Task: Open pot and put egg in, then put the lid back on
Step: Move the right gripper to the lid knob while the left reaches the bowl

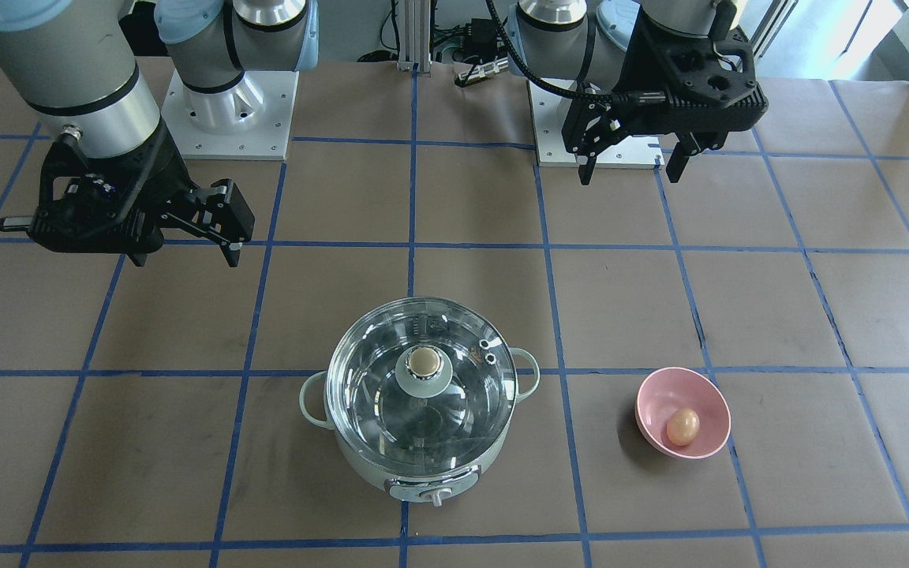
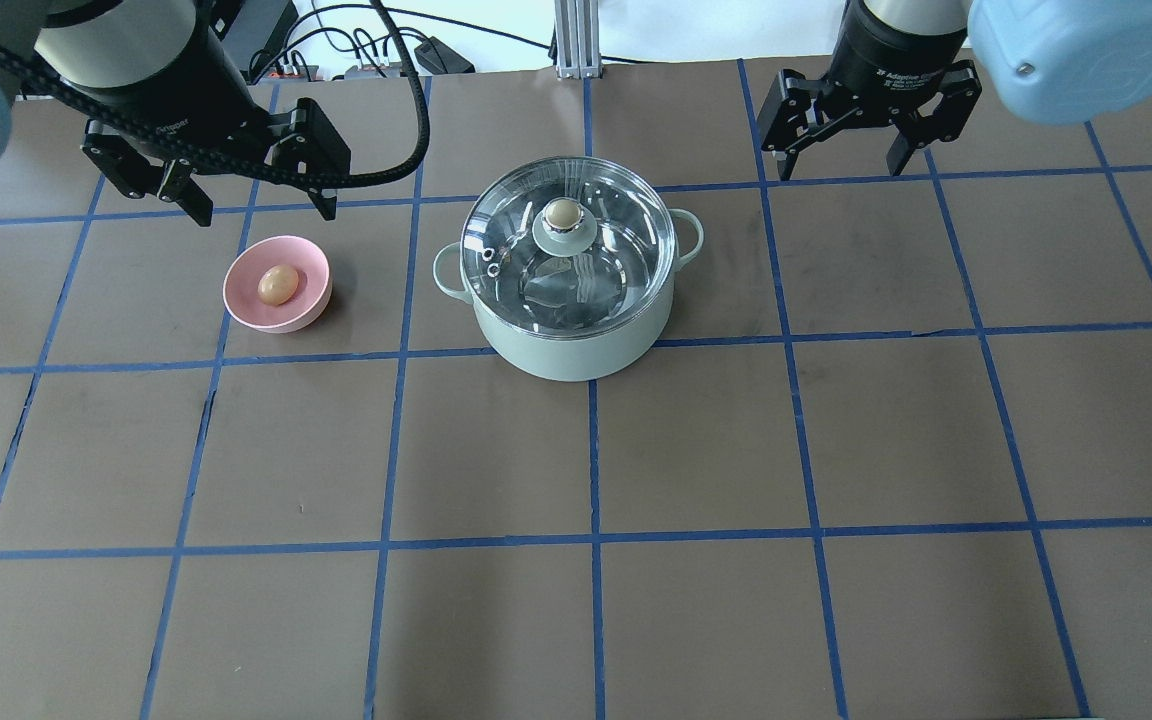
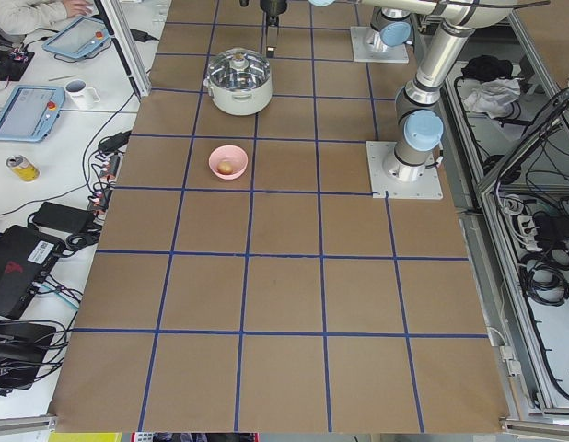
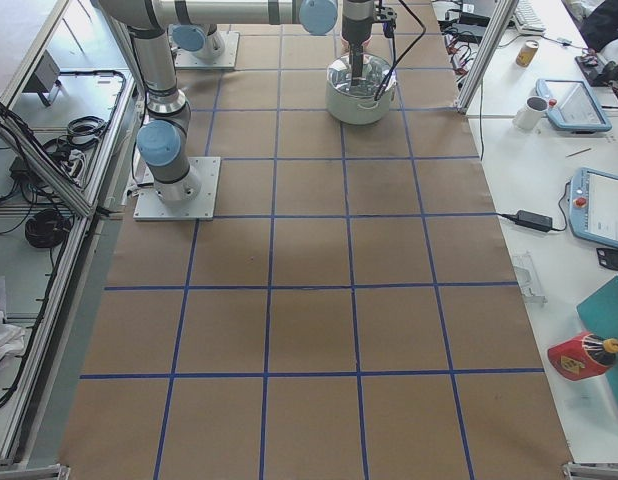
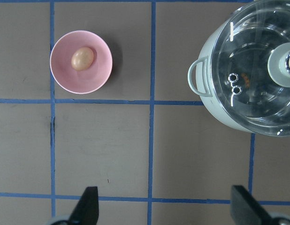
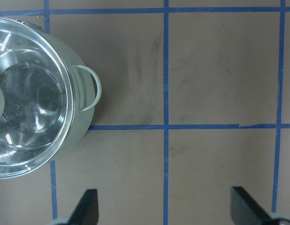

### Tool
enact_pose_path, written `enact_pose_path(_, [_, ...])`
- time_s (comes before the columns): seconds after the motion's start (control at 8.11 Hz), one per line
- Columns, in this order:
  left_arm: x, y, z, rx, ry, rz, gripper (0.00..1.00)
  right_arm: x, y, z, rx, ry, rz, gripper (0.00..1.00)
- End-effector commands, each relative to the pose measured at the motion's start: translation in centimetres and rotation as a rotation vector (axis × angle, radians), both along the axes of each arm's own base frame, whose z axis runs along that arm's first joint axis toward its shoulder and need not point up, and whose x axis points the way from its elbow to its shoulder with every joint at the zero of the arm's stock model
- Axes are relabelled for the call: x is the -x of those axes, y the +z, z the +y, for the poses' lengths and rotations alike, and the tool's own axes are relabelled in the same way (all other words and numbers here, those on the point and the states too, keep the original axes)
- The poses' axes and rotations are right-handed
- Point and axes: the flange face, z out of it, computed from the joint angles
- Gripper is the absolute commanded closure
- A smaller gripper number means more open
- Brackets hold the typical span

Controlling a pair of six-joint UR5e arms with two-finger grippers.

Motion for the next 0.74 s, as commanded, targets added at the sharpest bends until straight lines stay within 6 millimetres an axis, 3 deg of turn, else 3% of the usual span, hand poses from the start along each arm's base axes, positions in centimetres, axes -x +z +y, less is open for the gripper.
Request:
enact_pose_path(0.0, [-0.1,0.0,0.0,0.000,0.001,-0.003,0.00,0.0,0.7,0.5,0.009,0.004,0.000,0.00])
enact_pose_path(0.25, [-0.1,-0.1,0.0,-0.002,0.002,0.001,0.00,-0.3,1.0,0.6,0.024,0.010,0.001,0.00])
enact_pose_path(0.37, [-0.1,-0.5,-0.4,-0.010,-0.002,0.009,0.00,-1.5,0.6,0.1,0.024,-0.013,-0.018,0.00])
enact_pose_path(0.49, [-0.9,-1.0,-1.8,0.014,-0.032,0.007,0.00,-3.6,-0.7,-0.9,0.035,-0.030,-0.025,0.00])
enact_pose_path(0.62, [-2.3,-1.7,-3.6,0.044,-0.030,0.021,0.00,-7.1,-1.8,-1.4,0.060,-0.019,-0.031,0.00])
